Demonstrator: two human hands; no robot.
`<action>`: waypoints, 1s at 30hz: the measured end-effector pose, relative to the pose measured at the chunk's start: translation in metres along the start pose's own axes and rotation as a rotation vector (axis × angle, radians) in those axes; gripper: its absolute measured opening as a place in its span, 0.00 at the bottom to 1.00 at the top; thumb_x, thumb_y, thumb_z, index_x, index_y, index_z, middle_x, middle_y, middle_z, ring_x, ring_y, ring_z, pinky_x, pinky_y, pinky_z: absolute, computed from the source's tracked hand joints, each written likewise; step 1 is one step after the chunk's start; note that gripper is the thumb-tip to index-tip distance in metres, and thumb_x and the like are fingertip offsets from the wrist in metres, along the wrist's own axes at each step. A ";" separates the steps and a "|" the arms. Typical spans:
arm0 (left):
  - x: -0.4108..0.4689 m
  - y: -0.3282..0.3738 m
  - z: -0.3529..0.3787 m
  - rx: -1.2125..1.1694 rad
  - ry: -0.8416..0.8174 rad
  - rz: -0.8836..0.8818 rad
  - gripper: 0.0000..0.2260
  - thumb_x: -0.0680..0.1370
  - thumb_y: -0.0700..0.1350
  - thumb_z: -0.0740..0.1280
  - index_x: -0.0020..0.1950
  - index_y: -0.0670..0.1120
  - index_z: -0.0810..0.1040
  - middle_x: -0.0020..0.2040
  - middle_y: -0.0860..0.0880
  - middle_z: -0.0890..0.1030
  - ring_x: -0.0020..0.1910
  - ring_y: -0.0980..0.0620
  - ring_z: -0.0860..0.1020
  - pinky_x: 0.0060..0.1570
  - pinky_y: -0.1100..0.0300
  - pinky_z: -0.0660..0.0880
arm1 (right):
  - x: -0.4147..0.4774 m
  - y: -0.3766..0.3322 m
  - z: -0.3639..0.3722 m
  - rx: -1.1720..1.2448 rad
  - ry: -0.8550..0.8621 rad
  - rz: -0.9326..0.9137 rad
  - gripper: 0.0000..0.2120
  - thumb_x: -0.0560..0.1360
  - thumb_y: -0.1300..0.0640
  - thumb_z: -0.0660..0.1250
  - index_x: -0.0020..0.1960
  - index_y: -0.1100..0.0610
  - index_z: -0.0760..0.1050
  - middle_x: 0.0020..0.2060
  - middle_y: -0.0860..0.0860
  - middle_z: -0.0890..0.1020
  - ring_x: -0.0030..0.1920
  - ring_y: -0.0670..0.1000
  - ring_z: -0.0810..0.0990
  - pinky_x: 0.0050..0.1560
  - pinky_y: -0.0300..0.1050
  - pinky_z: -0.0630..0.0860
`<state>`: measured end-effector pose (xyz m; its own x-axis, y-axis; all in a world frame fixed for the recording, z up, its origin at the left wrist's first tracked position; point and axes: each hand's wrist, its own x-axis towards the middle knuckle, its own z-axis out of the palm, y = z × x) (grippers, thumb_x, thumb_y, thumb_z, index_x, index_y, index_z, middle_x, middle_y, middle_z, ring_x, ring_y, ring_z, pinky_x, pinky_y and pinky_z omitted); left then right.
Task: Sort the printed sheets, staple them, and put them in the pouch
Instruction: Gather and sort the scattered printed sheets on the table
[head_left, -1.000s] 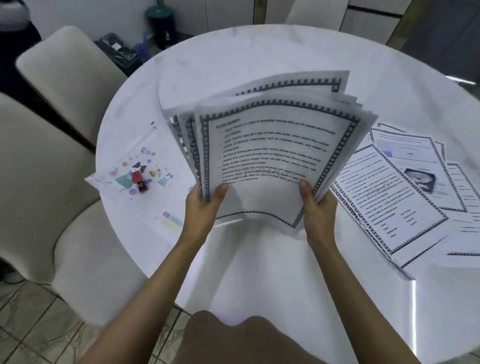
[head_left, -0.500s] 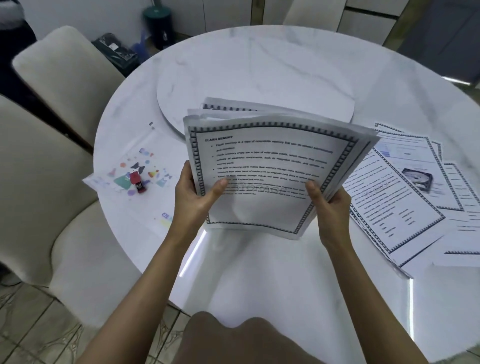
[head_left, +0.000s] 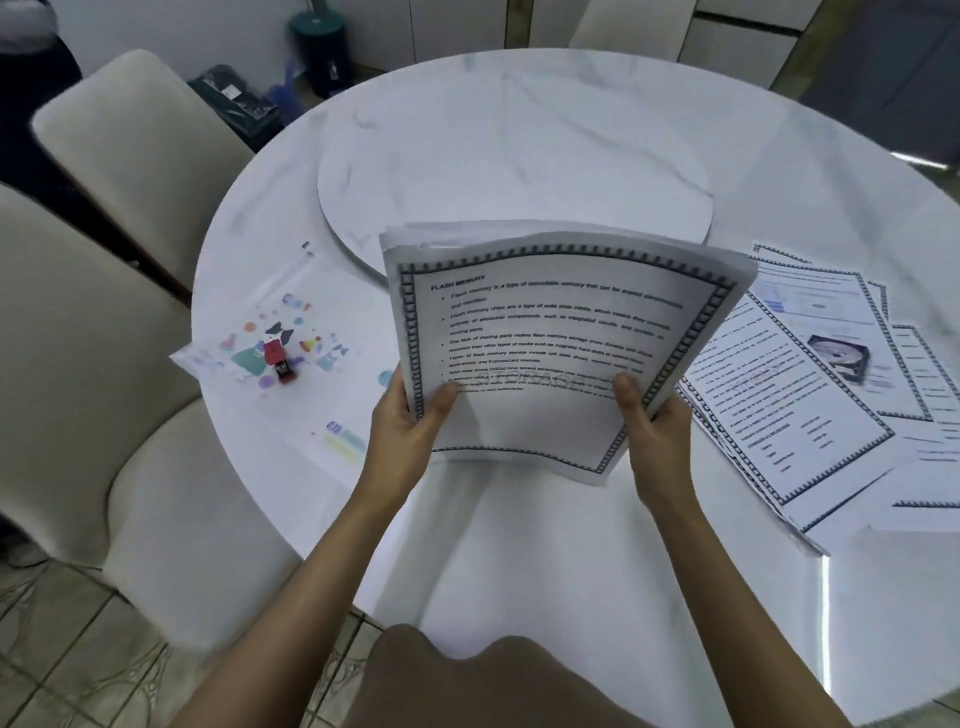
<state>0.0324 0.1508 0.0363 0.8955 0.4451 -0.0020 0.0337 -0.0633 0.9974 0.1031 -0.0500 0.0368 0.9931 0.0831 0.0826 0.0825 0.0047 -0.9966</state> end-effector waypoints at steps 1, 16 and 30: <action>-0.004 -0.009 0.000 0.034 -0.012 -0.029 0.19 0.75 0.47 0.64 0.64 0.43 0.71 0.57 0.51 0.79 0.53 0.62 0.78 0.50 0.72 0.74 | -0.005 0.006 0.000 -0.002 -0.011 0.031 0.05 0.75 0.56 0.62 0.49 0.49 0.75 0.39 0.35 0.83 0.44 0.36 0.81 0.42 0.30 0.76; -0.023 -0.031 0.007 0.233 0.042 -0.083 0.19 0.78 0.47 0.61 0.67 0.42 0.69 0.61 0.45 0.78 0.59 0.50 0.76 0.56 0.68 0.71 | -0.026 0.025 0.005 -0.015 -0.006 0.131 0.13 0.73 0.49 0.62 0.57 0.46 0.73 0.52 0.42 0.80 0.53 0.38 0.79 0.56 0.37 0.76; -0.027 -0.039 -0.025 0.451 0.122 -0.175 0.07 0.78 0.44 0.63 0.54 0.43 0.71 0.43 0.52 0.77 0.39 0.56 0.74 0.32 0.74 0.68 | -0.017 0.046 0.017 -0.236 -0.196 0.350 0.14 0.78 0.54 0.61 0.62 0.55 0.72 0.53 0.49 0.79 0.53 0.49 0.78 0.53 0.42 0.76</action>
<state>-0.0039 0.1636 -0.0010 0.8017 0.5831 -0.1315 0.3917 -0.3462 0.8525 0.0886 -0.0346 -0.0107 0.9318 0.2263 -0.2837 -0.2160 -0.2824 -0.9347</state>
